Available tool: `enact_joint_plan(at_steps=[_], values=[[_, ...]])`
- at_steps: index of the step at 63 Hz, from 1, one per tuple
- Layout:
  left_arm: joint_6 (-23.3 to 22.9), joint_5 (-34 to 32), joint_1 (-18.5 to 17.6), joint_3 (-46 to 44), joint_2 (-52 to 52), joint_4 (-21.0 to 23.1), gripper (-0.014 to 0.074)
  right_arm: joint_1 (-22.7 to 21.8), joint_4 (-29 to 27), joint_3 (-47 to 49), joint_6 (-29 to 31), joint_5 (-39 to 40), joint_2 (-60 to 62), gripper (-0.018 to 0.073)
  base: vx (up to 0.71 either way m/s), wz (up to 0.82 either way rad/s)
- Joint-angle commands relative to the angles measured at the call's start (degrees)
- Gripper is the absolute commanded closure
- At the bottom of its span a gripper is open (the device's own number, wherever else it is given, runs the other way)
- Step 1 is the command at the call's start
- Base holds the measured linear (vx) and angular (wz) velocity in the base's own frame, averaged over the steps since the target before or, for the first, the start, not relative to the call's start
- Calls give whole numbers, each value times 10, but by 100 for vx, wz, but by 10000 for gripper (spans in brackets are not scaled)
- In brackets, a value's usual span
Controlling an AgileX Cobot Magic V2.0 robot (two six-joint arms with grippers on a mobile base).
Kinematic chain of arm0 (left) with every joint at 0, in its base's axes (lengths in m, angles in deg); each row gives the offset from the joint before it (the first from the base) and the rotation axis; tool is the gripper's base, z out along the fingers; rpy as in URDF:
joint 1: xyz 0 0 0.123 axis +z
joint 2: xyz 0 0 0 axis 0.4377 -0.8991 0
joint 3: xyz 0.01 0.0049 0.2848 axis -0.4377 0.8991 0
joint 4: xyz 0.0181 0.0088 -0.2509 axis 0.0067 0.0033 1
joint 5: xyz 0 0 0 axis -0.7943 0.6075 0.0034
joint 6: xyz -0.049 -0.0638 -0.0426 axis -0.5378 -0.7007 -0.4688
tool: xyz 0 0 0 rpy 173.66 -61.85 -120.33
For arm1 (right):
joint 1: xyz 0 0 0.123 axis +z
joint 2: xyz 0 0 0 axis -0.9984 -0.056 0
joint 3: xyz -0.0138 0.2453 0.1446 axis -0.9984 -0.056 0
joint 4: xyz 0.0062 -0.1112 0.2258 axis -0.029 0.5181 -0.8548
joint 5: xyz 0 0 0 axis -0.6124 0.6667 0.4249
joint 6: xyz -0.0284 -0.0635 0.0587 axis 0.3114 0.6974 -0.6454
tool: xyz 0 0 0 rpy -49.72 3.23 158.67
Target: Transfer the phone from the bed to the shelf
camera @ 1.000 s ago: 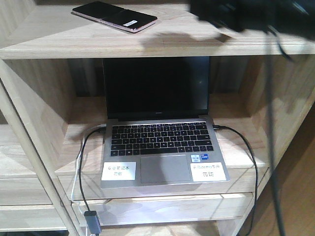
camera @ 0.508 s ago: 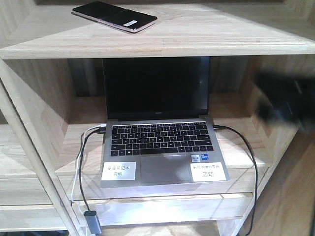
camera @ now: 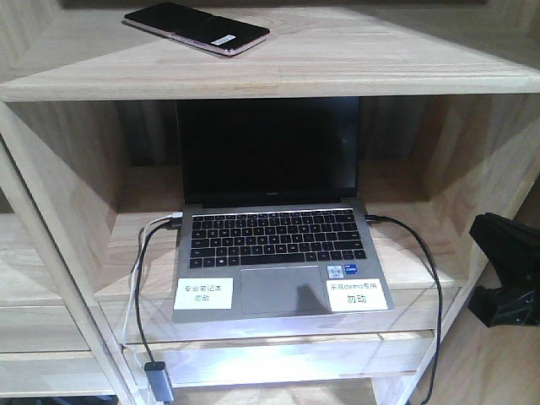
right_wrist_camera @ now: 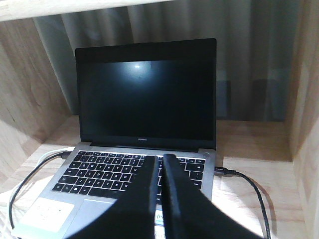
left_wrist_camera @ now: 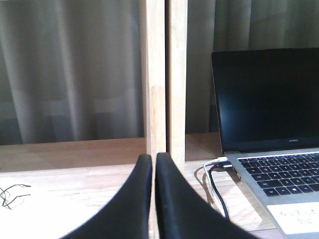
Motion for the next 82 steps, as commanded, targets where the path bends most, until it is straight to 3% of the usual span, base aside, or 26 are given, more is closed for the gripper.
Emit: enact_joint_plan(at_steps=[1,24,29,35,42,49,55,64,74,82], values=[[-5,-39,-3,-14,4,6,595,-2,-4,16,3,26,2,564,0,0],[-5,-39,-3,-14,4,6,595,-1,-6,16,2,24,2,564,0,0],[-5,-39,-3,-14,4,6,595,-1,17,16,-13,24,4,564,0,0],[-5,-39,-3,-14,4,6,595,-1,100,16,-86,24,10,564,0,0],[-5,-39,-3,-14,4,6,595,-1,278,16,-258,24,14,564,0,0],[-5,-39,-3,-14,4,6,595,-1,473,16,-467,26,20,564,0,0],[-5,-39,-3,-14,4,6,595,-2,567,16,-574,36,28,564,0,0],[-5,-39,-3,-14,4,6,595,-11,584,16,-548,33,49,564,0,0],[-5,-39,-3,-14,4,6,595,-85,573,15,-510,-17,86,564,0,0],[-5,-39,-3,-14,4,6,595,-136,576,-37,-512,6,130,564,0,0]])
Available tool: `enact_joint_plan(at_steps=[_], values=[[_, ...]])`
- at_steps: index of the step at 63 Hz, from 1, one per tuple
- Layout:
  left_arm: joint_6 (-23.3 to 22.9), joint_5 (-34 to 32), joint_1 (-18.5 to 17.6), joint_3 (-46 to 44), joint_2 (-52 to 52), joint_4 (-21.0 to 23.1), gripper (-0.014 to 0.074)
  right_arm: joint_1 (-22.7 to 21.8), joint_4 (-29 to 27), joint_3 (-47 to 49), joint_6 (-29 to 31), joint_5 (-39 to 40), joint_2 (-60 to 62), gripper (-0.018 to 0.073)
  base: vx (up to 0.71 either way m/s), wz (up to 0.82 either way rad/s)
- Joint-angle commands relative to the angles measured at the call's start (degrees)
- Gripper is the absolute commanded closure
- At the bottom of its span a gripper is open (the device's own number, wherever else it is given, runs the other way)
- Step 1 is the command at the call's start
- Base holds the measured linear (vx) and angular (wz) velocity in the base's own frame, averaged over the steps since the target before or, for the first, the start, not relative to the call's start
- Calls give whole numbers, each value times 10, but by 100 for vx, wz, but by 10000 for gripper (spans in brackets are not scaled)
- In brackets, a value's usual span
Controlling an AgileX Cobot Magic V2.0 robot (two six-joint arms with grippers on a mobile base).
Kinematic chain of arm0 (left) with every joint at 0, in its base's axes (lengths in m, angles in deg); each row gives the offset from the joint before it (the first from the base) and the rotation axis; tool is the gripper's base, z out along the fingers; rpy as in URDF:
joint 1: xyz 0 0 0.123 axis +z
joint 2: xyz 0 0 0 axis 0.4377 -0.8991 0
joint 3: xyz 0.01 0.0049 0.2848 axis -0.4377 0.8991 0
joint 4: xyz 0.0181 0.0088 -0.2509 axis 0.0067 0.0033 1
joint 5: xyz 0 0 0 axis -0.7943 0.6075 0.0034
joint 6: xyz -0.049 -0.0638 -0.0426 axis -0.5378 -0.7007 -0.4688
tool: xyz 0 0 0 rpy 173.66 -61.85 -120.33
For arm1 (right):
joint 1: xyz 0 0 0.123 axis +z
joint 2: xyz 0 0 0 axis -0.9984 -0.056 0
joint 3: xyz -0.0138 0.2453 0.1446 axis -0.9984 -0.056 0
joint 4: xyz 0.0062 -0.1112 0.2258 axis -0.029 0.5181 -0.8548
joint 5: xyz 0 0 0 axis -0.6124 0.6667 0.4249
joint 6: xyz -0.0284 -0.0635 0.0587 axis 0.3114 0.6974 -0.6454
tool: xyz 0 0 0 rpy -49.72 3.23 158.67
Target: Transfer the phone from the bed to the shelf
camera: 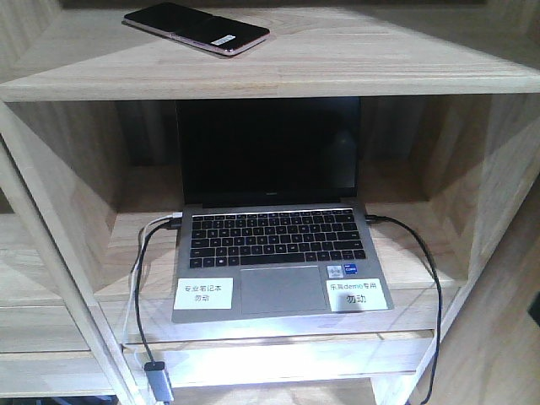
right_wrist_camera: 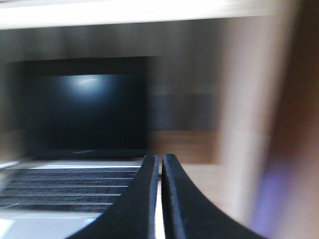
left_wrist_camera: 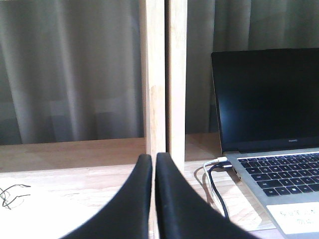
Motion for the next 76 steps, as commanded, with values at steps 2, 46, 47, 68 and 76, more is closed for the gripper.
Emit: enact_joint_plan(at_steps=[2,46,47,68,76], values=[[-5,-39,-3,-14,4,6,595,-41,9,-41,0,60,42,564,0,0],[-5,-39,-3,-14,3,6,595,-56,58,-232,0,78,288,564,0,0],[-5,-39,-3,-14,3,6,595,-56,58,-232,0,78,288,564,0,0],[-5,-39,-3,-14,3,6,595,-56,58,-232,0,78,288,564,0,0],[-5,-39,-3,-14,3,6,595,-56,58,-232,0,78,288,564,0,0]])
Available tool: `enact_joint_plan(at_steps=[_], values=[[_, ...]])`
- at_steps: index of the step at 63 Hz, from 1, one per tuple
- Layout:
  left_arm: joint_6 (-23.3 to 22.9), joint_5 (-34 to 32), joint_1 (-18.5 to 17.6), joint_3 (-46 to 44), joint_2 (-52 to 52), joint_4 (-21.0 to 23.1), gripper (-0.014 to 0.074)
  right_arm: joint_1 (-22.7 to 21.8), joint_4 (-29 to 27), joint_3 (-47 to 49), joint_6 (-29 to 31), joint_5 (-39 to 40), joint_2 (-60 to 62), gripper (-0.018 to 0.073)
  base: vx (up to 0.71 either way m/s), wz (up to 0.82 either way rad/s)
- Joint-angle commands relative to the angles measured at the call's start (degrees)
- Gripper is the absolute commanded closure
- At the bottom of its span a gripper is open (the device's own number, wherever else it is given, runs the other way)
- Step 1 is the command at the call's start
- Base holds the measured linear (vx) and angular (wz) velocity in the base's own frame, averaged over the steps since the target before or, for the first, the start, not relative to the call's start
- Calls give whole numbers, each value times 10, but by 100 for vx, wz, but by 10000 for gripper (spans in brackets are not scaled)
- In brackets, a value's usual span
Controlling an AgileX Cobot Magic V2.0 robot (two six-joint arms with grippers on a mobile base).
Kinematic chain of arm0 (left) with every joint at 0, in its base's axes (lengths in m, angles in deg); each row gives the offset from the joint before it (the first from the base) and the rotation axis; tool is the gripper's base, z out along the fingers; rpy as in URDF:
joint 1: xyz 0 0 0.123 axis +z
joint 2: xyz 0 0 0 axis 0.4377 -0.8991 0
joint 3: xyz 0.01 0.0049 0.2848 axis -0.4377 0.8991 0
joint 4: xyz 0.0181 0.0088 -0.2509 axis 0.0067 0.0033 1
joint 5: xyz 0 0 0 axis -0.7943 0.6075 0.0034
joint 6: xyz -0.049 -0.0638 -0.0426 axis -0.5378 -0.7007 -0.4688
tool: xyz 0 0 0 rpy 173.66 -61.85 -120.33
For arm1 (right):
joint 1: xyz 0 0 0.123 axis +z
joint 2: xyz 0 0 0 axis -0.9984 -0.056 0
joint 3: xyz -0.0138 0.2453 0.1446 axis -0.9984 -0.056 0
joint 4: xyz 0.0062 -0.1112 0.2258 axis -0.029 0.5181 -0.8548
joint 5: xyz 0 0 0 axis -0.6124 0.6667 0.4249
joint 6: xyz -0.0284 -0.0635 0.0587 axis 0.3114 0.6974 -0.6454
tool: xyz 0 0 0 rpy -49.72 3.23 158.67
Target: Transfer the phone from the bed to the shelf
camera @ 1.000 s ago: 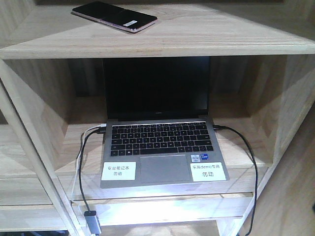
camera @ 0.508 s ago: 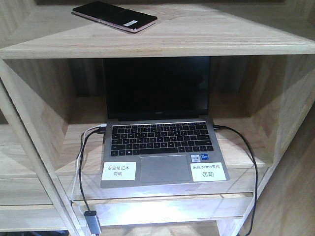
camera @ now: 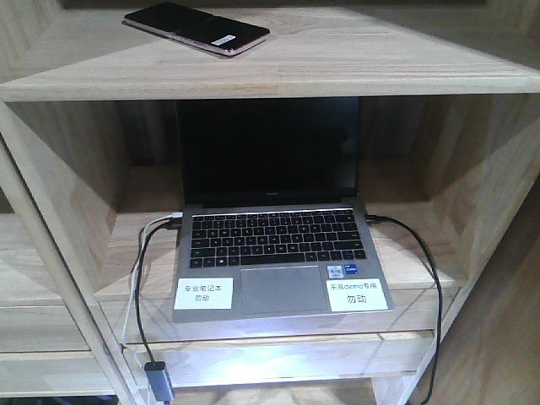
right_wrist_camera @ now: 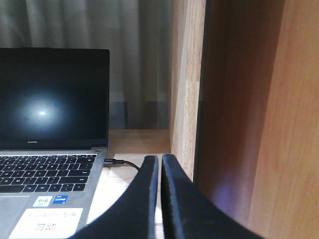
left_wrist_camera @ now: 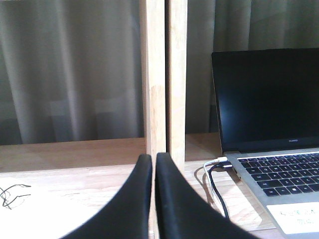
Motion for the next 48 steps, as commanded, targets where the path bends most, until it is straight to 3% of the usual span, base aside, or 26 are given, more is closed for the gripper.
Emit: enact_joint_plan(at_steps=[1,48], values=[[-5,-40,-3,-14,3,6,595,-3,8,-5,5,41,8,564,0,0],[-5,-40,-3,-14,3,6,595,-3,6,-5,5,41,8,564,0,0]])
